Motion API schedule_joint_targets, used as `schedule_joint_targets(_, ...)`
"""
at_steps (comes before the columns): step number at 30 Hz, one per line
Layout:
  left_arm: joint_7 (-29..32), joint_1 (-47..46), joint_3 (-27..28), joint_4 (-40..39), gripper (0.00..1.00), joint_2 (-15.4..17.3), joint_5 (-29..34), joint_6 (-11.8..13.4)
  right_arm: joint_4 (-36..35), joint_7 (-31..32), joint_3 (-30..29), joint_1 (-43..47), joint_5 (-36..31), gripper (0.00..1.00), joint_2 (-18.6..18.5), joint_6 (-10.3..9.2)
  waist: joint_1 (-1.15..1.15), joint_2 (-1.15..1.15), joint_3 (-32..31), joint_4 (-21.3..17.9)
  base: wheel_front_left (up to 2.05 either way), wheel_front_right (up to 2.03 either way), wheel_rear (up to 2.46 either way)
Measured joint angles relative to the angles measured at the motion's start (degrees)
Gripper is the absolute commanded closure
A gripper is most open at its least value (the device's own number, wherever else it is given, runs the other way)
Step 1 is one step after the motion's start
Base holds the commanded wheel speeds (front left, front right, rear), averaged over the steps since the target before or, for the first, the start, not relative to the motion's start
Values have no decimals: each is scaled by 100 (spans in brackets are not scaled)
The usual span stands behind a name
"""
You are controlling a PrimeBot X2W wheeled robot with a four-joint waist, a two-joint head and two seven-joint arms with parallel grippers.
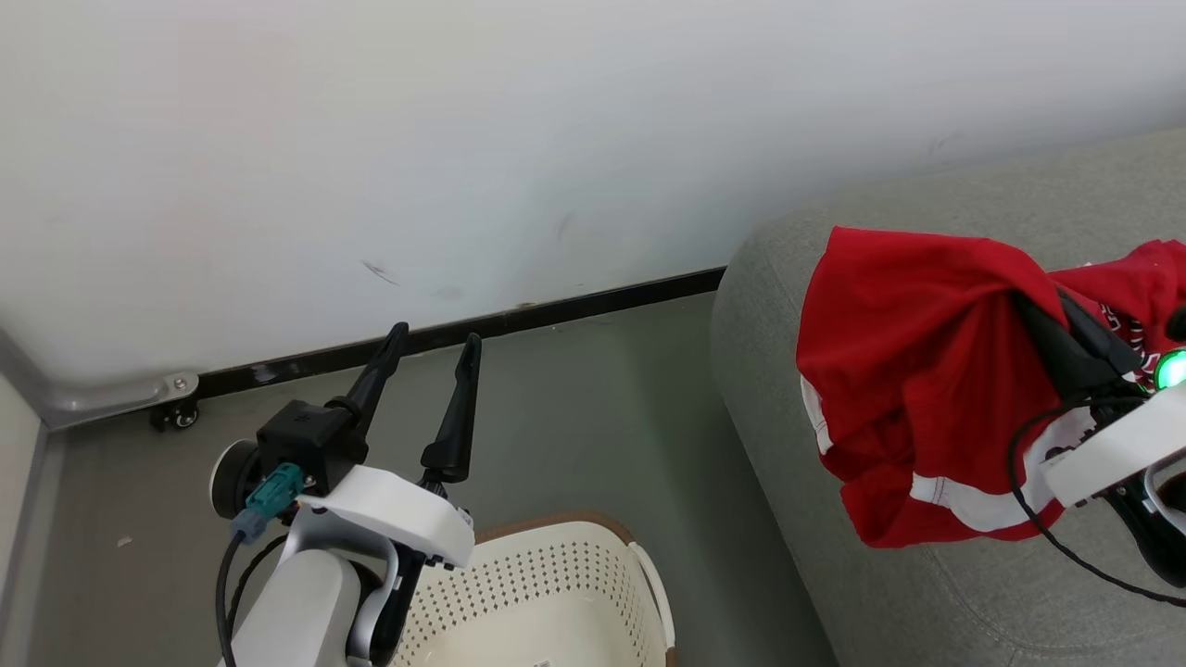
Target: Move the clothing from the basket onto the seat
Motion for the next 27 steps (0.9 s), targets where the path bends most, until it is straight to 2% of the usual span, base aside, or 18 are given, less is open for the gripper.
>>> schedule_joint_targets(10,-45,243,-1,5,0,24,18,32,-322,-43,-622,775,-114,100,308,-1,0,0,42,-430,0,0,0)
schedule_joint_targets(18,-46,360,89,-36,0,46,18,136,-626,-33,-646,787,-204,100,521,-1,0,0,119,-679,0,0,0)
schedule_joint_targets(23,-64,442,152,-141,0,175,115,266,-697,170,-699,565,-159,100,455,-1,0,0,228,-789,0,0,0)
schedule_joint_targets(27,-64,464,185,-238,0,210,191,372,-675,386,-909,-26,-102,100,271,-1,0,0,351,-836,0,0,0)
